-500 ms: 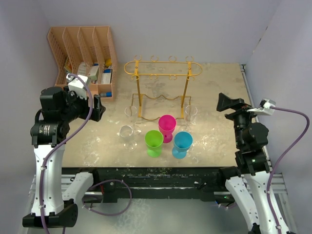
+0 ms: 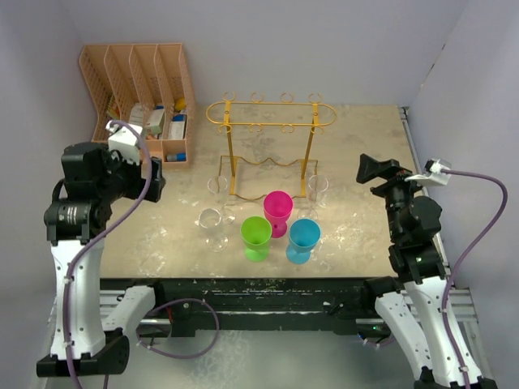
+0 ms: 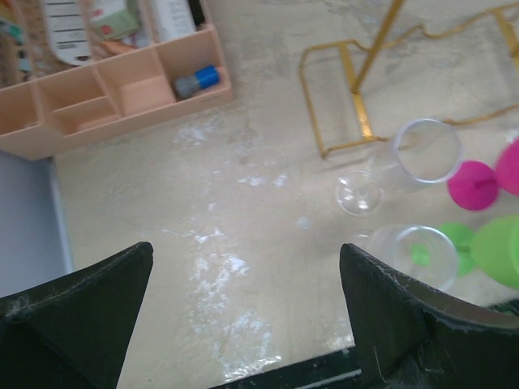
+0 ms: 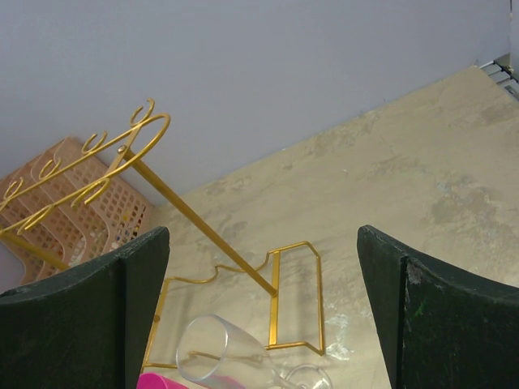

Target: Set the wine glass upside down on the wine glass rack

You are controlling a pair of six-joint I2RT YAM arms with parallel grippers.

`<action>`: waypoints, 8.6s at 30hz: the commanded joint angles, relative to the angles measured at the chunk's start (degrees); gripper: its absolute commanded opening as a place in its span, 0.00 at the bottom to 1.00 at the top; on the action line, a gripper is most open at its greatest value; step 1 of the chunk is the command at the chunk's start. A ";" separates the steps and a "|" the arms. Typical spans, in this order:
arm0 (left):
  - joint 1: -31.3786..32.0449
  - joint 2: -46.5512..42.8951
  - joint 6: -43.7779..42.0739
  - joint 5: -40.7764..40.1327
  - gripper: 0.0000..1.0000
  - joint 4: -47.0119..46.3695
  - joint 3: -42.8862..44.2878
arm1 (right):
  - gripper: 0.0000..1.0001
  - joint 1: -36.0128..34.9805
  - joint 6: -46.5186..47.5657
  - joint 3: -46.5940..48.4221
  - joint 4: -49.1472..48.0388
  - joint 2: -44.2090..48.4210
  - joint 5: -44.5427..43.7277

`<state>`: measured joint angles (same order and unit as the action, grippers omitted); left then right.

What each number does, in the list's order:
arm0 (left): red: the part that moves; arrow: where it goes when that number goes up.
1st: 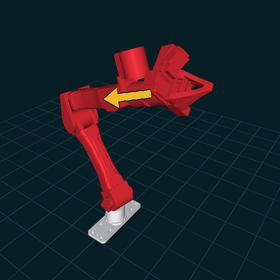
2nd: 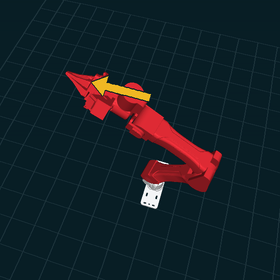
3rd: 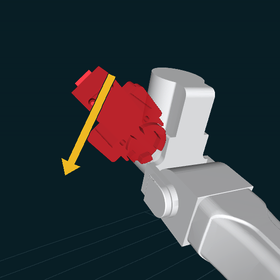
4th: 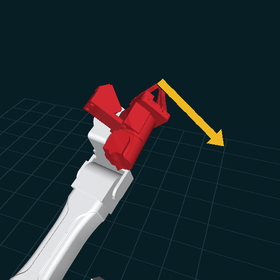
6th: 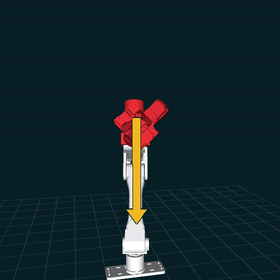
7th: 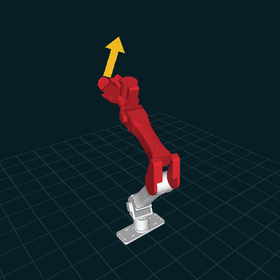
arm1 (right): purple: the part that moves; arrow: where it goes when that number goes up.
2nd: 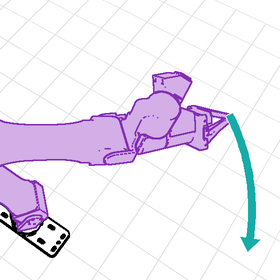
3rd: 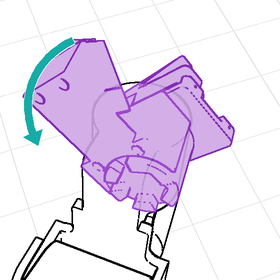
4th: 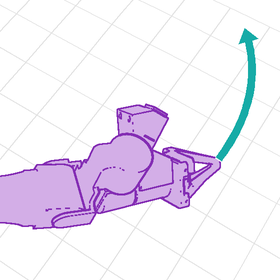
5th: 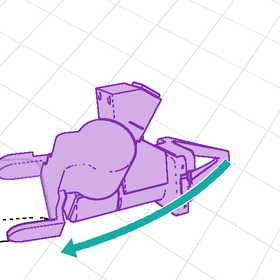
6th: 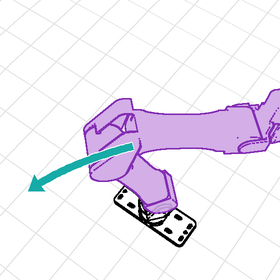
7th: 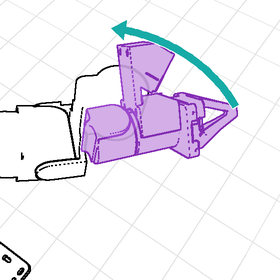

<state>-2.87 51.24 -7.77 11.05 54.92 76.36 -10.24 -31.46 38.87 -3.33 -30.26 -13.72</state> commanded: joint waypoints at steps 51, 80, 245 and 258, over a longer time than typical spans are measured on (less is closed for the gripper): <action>16.50 28.66 7.77 13.82 0.51 -8.30 -0.95 | 1.00 -0.38 2.81 9.23 0.57 -4.78 3.08; 17.42 14.89 -1.95 -12.95 0.00 -1.49 16.12 | 1.00 -0.39 2.73 9.69 -0.35 -6.09 3.61; 31.86 13.77 -18.34 -34.85 0.99 -9.48 21.83 | 0.00 16.92 14.14 29.36 -13.91 -45.12 24.16; 27.60 12.55 -14.64 -27.00 0.92 -2.91 23.09 | 0.00 17.01 25.33 23.89 -31.97 -46.80 41.82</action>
<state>26.26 65.32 -25.93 -21.10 49.45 96.42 6.61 -9.82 62.24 -22.81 -76.29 21.39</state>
